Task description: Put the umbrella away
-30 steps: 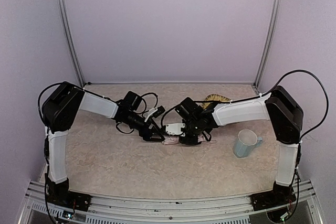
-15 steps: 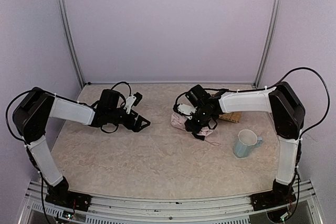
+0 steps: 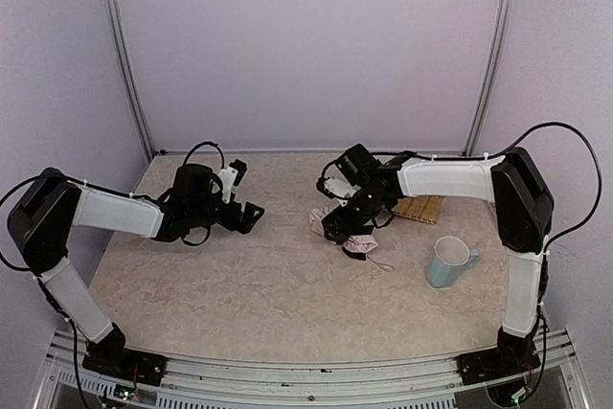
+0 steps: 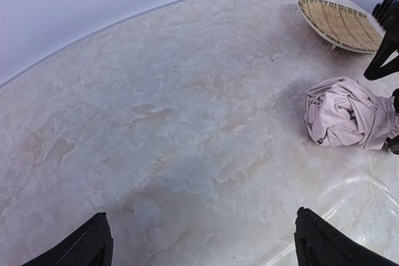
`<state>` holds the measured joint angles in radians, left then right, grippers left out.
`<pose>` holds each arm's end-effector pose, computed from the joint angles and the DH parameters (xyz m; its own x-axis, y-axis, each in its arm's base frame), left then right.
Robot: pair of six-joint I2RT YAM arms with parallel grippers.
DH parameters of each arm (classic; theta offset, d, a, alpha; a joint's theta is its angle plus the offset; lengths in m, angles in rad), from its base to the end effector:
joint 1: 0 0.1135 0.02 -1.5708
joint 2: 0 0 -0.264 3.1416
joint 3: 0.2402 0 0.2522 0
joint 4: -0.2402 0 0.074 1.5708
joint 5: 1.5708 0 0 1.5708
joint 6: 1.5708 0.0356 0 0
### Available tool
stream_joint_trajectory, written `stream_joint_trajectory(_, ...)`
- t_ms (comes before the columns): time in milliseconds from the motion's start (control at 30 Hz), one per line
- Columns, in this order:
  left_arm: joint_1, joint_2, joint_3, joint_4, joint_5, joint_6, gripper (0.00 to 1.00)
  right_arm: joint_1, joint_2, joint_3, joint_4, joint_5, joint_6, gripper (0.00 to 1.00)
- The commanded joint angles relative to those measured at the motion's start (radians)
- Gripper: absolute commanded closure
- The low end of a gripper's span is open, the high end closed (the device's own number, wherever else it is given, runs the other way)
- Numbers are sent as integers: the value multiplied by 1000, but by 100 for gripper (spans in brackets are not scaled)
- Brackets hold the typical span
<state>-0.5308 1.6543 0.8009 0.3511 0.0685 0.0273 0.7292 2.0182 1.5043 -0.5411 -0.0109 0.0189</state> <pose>0.2957 -0.1764 0.1787 -0.3998 0.2663 -0.8771 0.5679 0.8230 -0.0090 0.3212 0.2875 0.1880 -0.6612 -0.5655 -0.4930 -0.6579 0.7529 0.0188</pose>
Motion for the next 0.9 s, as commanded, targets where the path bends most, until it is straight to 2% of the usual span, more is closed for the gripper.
stream_joint_trajectory(0,-3,-43,-12,35,-46,9,1,-40,-194,49,-11,-71,-32,0)
stream_joint_trajectory(167,20,-74,-19,30,-121,12,1,-230,-393,-109,151,-87,-22,0)
stream_joint_trajectory(400,115,-158,-82,108,-273,-8,1,-642,-662,-511,480,-173,92,0)
stream_joint_trajectory(533,164,-189,-141,207,-387,10,1,-801,-774,-712,670,-216,149,0)
stream_joint_trajectory(633,214,-197,-169,245,-427,2,1,-850,-806,-824,796,-209,159,0)
stream_joint_trajectory(733,259,-201,-221,314,-485,-3,1,-856,-814,-911,879,-130,169,0)
stream_joint_trajectory(867,330,-205,-294,412,-469,-21,1,-858,-810,-975,946,-17,197,0)
